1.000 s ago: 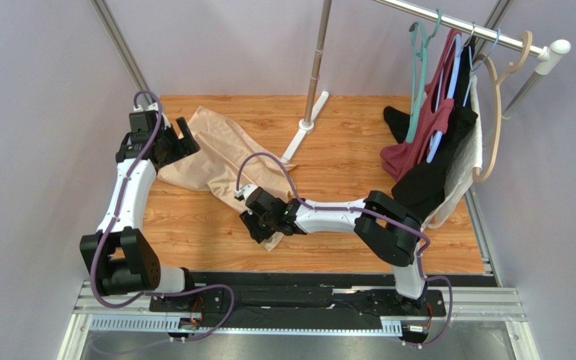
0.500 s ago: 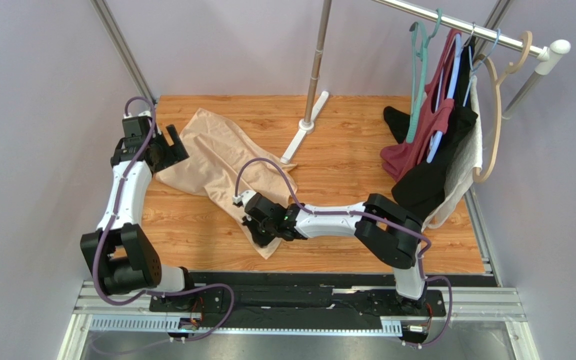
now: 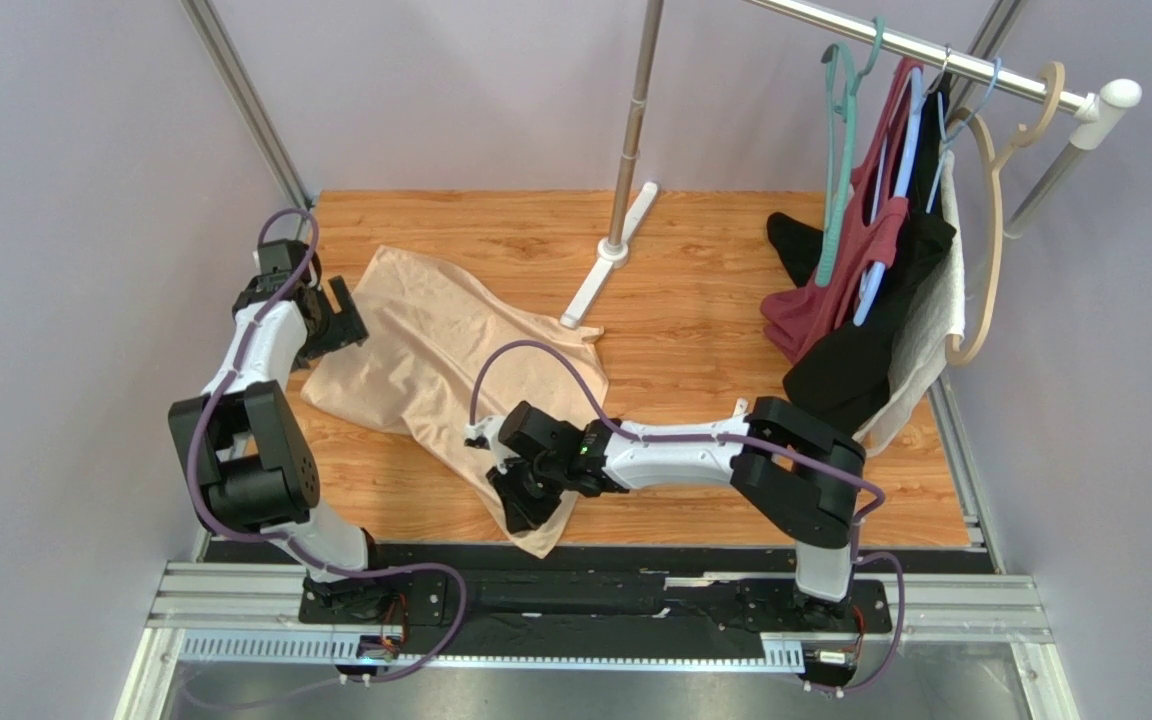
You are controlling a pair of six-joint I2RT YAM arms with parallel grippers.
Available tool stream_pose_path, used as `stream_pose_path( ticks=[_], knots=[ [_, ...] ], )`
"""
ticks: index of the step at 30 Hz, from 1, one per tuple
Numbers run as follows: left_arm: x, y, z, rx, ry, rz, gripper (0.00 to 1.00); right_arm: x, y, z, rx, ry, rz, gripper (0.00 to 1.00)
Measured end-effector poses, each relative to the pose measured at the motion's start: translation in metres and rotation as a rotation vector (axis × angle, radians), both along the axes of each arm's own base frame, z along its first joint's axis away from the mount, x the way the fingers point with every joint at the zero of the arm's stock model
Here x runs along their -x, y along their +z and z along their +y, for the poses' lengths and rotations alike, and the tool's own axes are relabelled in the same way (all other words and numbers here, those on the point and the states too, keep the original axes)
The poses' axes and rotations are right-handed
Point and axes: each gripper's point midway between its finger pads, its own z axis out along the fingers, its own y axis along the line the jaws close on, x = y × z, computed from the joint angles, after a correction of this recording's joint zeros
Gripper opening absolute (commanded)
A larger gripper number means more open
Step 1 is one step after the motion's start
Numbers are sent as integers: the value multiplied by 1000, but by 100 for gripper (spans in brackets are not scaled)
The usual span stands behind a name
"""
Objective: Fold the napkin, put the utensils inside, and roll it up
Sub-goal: Flatten the napkin out
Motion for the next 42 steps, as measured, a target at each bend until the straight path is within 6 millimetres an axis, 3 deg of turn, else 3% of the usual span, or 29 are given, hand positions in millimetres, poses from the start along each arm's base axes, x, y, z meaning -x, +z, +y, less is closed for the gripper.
stream_pose_path(
  ticks=[4,9,13,17,21,25,31,34,35,37,38,42],
  knots=[
    [9,17,14,-86,35,-22,92,-6,34,5,-55,-7,-25,41],
    [22,11,21,-127,51,40,88,-38,92,8,-171,-63,-90,46],
    [37,-5,23,-139,58,130,88,-82,111,-1,-207,-148,-121,47],
    [51,-16,24,-148,67,188,84,-107,105,-20,-171,-210,-115,47],
    [52,-23,24,-139,64,208,79,-113,102,-27,-154,-224,-111,47],
    [54,-43,20,-96,51,260,74,-123,95,-32,-137,-243,-114,47],
    [58,-61,19,-44,47,304,72,-172,58,-47,-56,-350,-102,53],
    [54,-69,17,-22,34,322,55,-201,41,-60,-19,-419,-101,54],
    [53,-71,17,-16,30,327,41,-209,38,-63,-12,-437,-103,54],
    [51,-76,15,-3,18,336,26,-224,32,-69,0,-473,-105,54],
    [51,-77,14,2,8,340,1,-228,30,-71,3,-484,-105,54],
    [47,-74,10,25,-25,331,0,-231,16,-71,21,-498,-87,54]
  ],
)
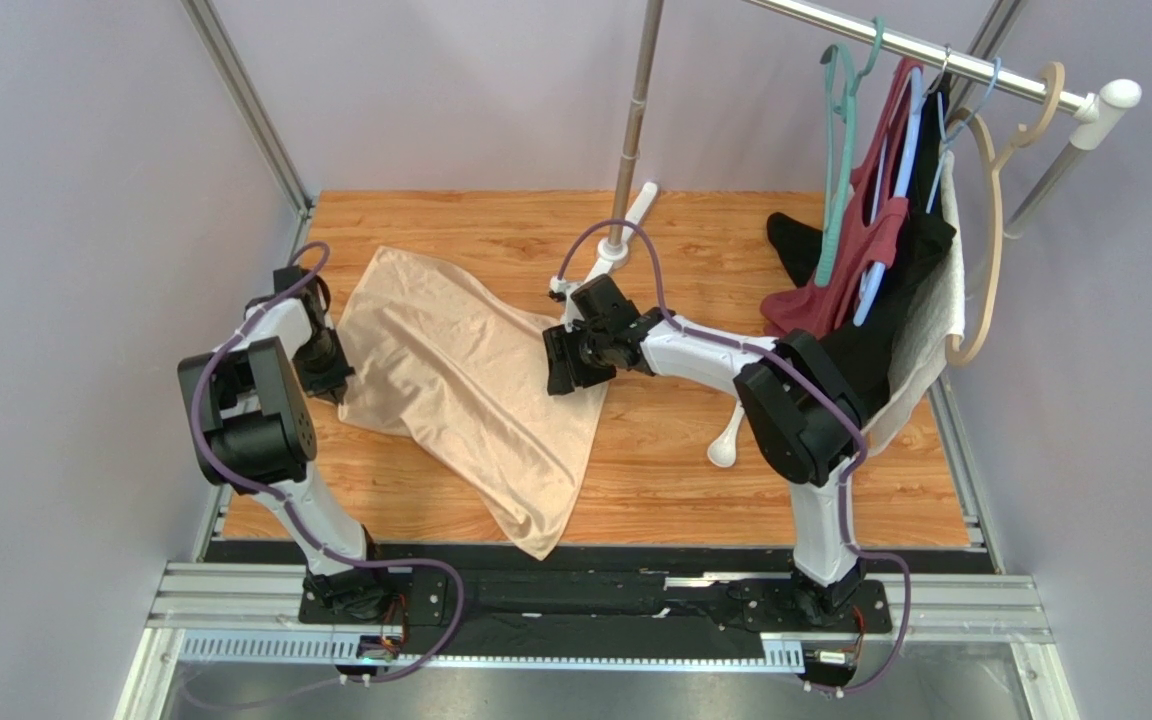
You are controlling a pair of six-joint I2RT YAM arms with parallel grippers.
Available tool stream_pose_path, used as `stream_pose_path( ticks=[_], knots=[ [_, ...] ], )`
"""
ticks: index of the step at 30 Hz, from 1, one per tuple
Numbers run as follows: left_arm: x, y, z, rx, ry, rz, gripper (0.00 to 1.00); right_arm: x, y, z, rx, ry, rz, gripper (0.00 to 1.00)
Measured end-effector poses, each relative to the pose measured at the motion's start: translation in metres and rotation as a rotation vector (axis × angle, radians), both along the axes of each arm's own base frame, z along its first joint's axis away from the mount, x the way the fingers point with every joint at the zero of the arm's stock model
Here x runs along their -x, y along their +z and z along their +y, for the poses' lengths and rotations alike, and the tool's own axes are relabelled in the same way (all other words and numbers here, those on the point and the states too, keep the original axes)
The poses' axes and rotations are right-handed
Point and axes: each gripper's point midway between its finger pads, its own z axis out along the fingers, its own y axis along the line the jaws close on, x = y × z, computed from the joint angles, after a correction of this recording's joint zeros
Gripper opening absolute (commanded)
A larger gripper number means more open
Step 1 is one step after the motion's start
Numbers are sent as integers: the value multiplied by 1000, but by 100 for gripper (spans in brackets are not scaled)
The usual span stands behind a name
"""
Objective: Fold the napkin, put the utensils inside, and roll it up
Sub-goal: Flatten the napkin out
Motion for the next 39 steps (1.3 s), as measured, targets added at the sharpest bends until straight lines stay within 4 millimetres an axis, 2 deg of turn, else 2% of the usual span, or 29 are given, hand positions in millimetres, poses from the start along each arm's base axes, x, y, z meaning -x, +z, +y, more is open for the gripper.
stream_pose_path(
  ticks=[3,5,6,7,9,10,13,14,15,18,23,28,31,34,37,39],
  knots=[
    [-3,16,-7,31,-18,-46,0,2,-15,-1,24,-7,25,54],
    [-4,38,-12,42,-33,-95,0,-1,-17,1,21,-18,26,54],
    [-8,59,-13,40,-46,-147,0,-3,-18,0,23,-25,24,54],
    [-9,64,-13,37,-49,-159,1,-5,-18,0,23,-35,27,54],
    [-15,92,-14,28,-59,-232,13,-8,-19,0,21,-47,29,54],
    [-18,106,-14,19,-61,-266,16,-10,-19,0,17,-54,28,54],
    [-25,138,-12,-5,-64,-352,43,-13,-18,1,12,-66,29,53],
    [-27,147,-11,-15,-65,-370,56,-13,-19,1,12,-69,30,53],
    [-28,154,-10,-25,-62,-381,64,-13,-18,1,11,-71,31,53],
    [-34,169,-1,-66,-52,-396,73,-13,-18,1,7,-74,32,54],
    [-29,174,3,-95,-24,-413,75,-13,-17,1,5,-72,31,54],
    [-23,178,-12,-47,-31,-486,75,-9,-14,1,12,-52,23,55],
    [-35,163,-21,26,-42,-485,76,1,-4,-1,17,-37,9,58],
    [-43,133,-29,98,-39,-441,76,8,12,2,20,-30,-34,61],
    [-41,112,-32,130,-30,-397,76,4,22,2,41,-39,-82,67],
    [-40,109,-34,136,-31,-396,76,-5,25,-4,55,-60,-100,70]
  ],
)
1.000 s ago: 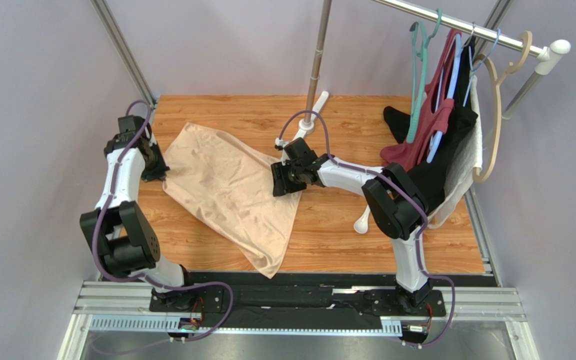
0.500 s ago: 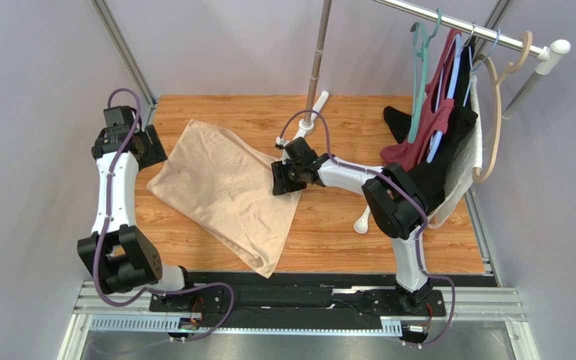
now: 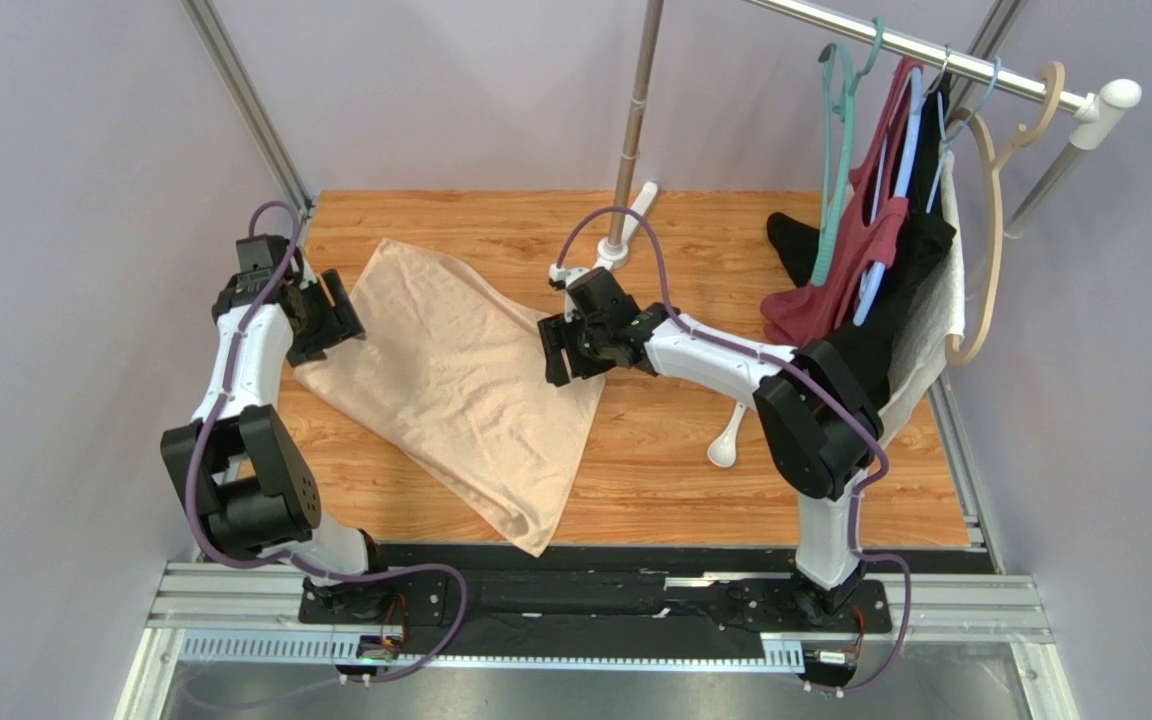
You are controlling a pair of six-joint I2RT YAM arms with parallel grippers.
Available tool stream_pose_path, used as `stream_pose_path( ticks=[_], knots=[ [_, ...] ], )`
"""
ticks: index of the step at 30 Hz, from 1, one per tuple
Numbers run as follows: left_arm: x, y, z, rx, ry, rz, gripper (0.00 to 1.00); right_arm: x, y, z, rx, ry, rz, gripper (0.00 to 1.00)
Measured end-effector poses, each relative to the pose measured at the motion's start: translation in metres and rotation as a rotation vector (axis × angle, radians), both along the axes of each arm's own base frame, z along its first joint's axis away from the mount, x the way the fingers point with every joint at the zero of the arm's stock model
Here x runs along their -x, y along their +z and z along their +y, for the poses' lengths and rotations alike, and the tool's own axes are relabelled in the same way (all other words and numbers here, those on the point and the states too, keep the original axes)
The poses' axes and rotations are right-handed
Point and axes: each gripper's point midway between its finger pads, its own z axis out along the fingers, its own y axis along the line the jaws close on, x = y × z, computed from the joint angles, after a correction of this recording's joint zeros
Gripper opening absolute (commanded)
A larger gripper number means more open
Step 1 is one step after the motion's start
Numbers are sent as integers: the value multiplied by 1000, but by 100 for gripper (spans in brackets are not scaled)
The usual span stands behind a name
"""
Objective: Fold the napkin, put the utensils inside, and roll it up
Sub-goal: Flatten the napkin out
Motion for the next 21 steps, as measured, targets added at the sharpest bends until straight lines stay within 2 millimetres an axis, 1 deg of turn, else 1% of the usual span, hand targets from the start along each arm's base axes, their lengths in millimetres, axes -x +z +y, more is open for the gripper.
stream_pose_path(
  ticks=[3,6,8,10,11,12,14,16,18,21],
  knots=[
    [-1,-3,-5,24,1,-21,76,-23,6,-18,7,-57,-19,72],
    [-4,-7,-20,52,-25,-28,76,-49,11,-40,-3,-126,-32,72],
    [-9,-7,-38,70,-69,-35,75,-65,11,-52,-17,-166,-30,72],
    [-17,-7,-62,110,-131,-55,75,-77,3,-60,-31,-196,-14,72],
    [-20,-9,-73,135,-157,-59,75,-78,-3,-60,-39,-200,5,72],
    [-22,-11,-84,162,-185,-57,74,-81,-9,-63,-44,-212,19,72],
    [-24,-16,-96,206,-211,-50,74,-81,-21,-62,-69,-216,65,72],
    [-25,-18,-99,228,-212,-49,74,-81,-30,-58,-100,-219,101,72],
    [-25,-17,-100,244,-211,-54,74,-79,-34,-51,-144,-218,131,72],
    [-27,-16,-101,258,-212,-66,74,-81,-30,-39,-216,-209,146,71]
  ],
)
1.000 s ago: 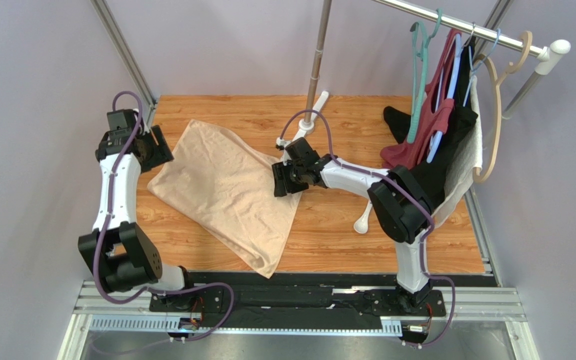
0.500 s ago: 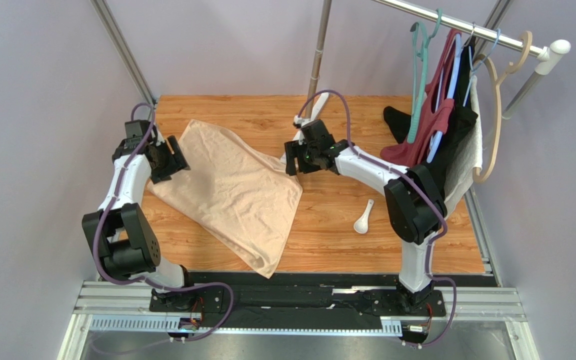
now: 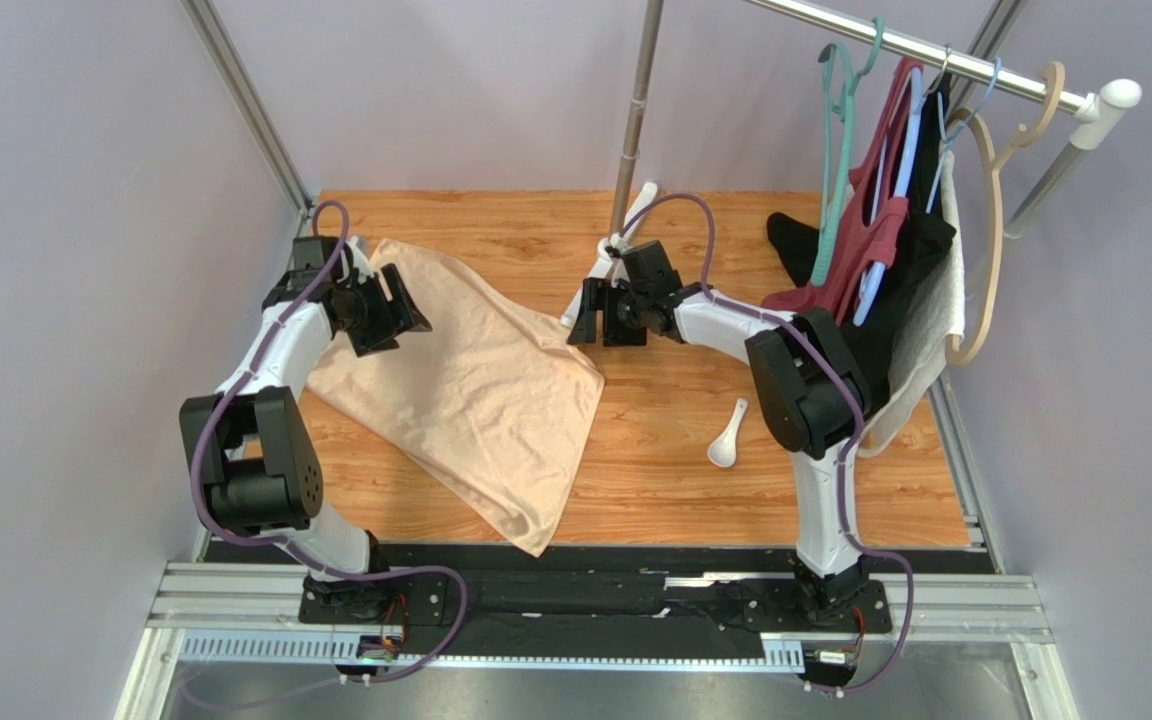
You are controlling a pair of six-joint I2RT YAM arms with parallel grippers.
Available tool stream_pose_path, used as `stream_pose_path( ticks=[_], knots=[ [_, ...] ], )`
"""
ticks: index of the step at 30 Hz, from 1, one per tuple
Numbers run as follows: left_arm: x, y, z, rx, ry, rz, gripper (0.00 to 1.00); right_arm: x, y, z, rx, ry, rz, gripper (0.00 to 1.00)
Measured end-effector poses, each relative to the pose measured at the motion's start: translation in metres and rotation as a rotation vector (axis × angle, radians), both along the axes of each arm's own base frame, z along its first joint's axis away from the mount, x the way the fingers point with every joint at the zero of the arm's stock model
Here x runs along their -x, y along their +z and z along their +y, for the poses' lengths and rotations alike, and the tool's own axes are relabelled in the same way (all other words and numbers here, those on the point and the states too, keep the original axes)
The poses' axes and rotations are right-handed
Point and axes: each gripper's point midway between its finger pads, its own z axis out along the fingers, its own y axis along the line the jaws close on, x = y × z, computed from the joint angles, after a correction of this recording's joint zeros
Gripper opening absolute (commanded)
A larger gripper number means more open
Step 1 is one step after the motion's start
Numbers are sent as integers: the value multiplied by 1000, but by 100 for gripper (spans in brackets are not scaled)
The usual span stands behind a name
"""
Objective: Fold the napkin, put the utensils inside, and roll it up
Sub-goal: Flatten the napkin out
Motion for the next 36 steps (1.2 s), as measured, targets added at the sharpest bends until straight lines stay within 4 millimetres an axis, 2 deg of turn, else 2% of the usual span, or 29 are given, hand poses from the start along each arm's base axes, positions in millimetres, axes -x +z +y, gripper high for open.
stream_pose_path(
  ticks=[7,11,18,23,26,27,30,36],
  knots=[
    [1,5,-3,18,-7,-14,74,0,1,17,-115,-2,13,66],
    [1,7,-5,22,-11,-21,74,0,2,23,-161,4,18,66],
    [2,12,-7,35,-20,-33,74,7,3,21,-188,-8,19,68],
    [2,16,-10,50,-28,-46,74,7,5,22,-183,-7,27,63],
    [2,18,-11,54,-32,-51,74,1,8,29,-184,3,18,42],
    [2,18,-11,54,-32,-52,74,1,8,31,-181,10,15,25],
    [2,19,-11,54,-33,-55,74,5,7,38,-171,33,24,0],
    [2,20,-12,57,-34,-57,74,17,8,44,-146,68,43,0]
  ],
)
